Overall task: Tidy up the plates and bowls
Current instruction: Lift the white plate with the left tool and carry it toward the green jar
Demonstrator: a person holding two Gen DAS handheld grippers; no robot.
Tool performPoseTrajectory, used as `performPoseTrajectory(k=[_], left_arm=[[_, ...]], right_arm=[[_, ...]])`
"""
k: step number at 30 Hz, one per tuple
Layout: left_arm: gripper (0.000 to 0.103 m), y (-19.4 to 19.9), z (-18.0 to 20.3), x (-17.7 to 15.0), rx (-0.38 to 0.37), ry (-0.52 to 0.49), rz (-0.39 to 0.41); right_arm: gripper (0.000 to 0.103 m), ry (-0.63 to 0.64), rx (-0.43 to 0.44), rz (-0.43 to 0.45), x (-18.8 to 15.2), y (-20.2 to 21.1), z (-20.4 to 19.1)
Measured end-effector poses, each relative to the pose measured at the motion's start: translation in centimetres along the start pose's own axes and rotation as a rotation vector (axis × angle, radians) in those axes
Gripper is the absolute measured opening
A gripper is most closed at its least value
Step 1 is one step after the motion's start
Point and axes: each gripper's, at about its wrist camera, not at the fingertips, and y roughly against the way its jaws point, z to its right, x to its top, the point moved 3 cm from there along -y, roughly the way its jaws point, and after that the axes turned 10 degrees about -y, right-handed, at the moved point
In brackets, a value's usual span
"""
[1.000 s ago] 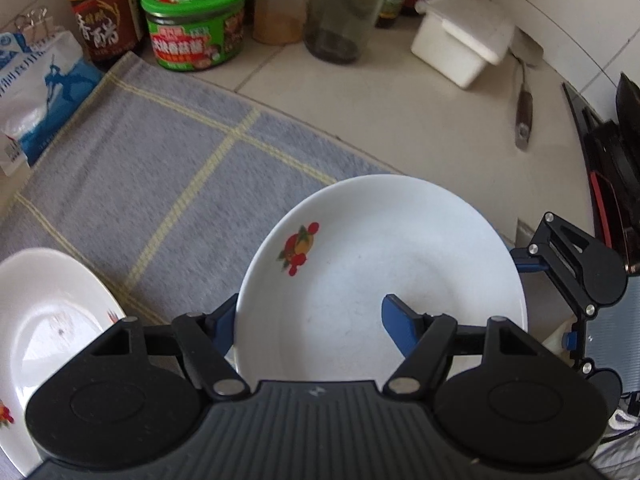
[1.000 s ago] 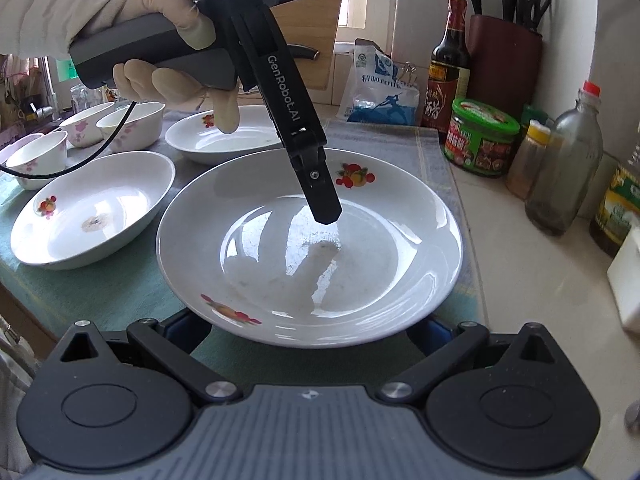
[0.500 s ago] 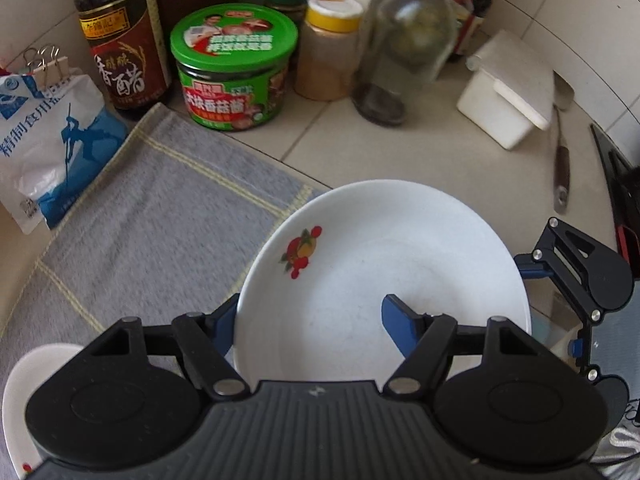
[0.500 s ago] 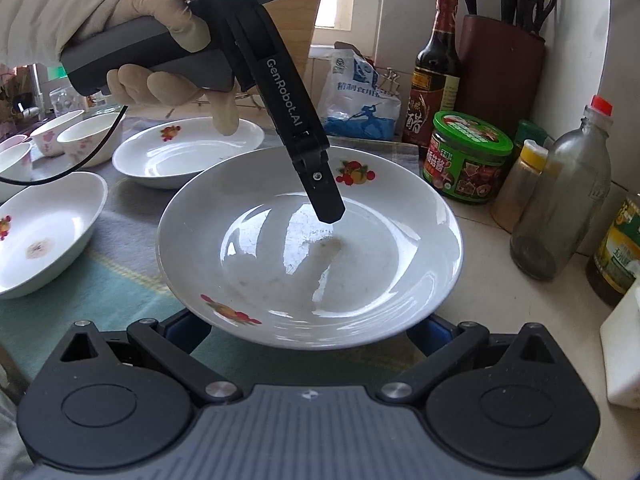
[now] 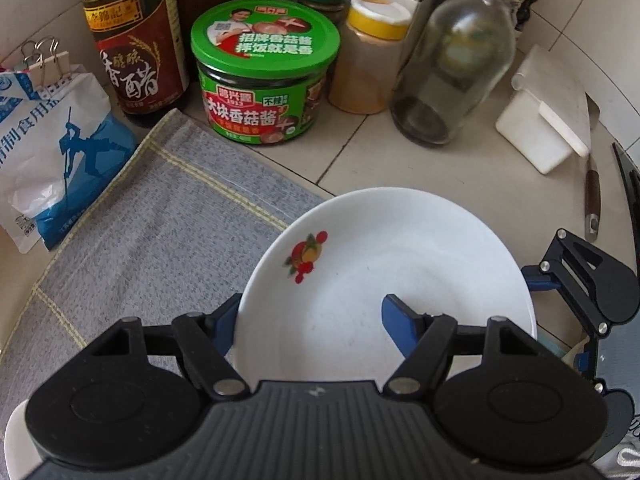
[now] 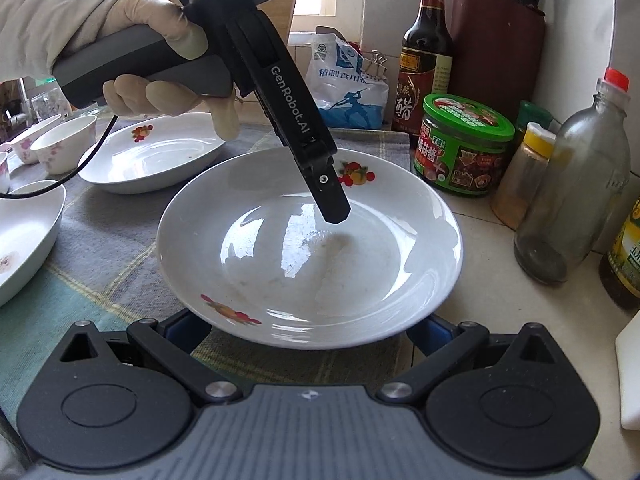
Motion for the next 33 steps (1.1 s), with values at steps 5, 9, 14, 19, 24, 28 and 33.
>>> performPoseTrajectory(k=[5, 9, 14, 19, 24, 28, 33], left_arm=[[0.072, -0.4, 0.0, 0.0, -0.009, -0.001, 0.002], [0.072, -0.5, 0.1, 0.0, -0.014, 0.000, 0.002], [0.072, -0.6, 0.3, -0.1, -0.013, -0.002, 0.005], [0.073, -0.6, 0.7, -0.2, -0.001, -0.010, 0.009], [0.074, -0.6, 0.8, -0.3, -0.002, 0.001, 0.017], [0.075, -0.6, 1.0, -0.5, 0.008, -0.005, 0.018], [0.077, -0.6, 1.3, -0.4, 0.012, 0.003, 0.022]], right_arm=[[0.103, 0.002, -0.008, -0.014, 0.0, -0.2, 0.1], [0.103, 0.007, -0.015, -0.018, -0.1, -0.1, 0.1], [0.103, 0.011, -0.022, -0.020, -0.1, 0.1, 0.2], [0.103, 0.012, -0.034, -0.019, -0.2, 0.2, 0.2], [0.103, 0.018, -0.047, -0.022, -0.2, 0.3, 0.1], [0.103, 0.015, -0.045, -0.025, -0.2, 0.5, 0.1], [0.103, 0.016, -0.046, -0.025, -0.3, 0.7, 0.1]])
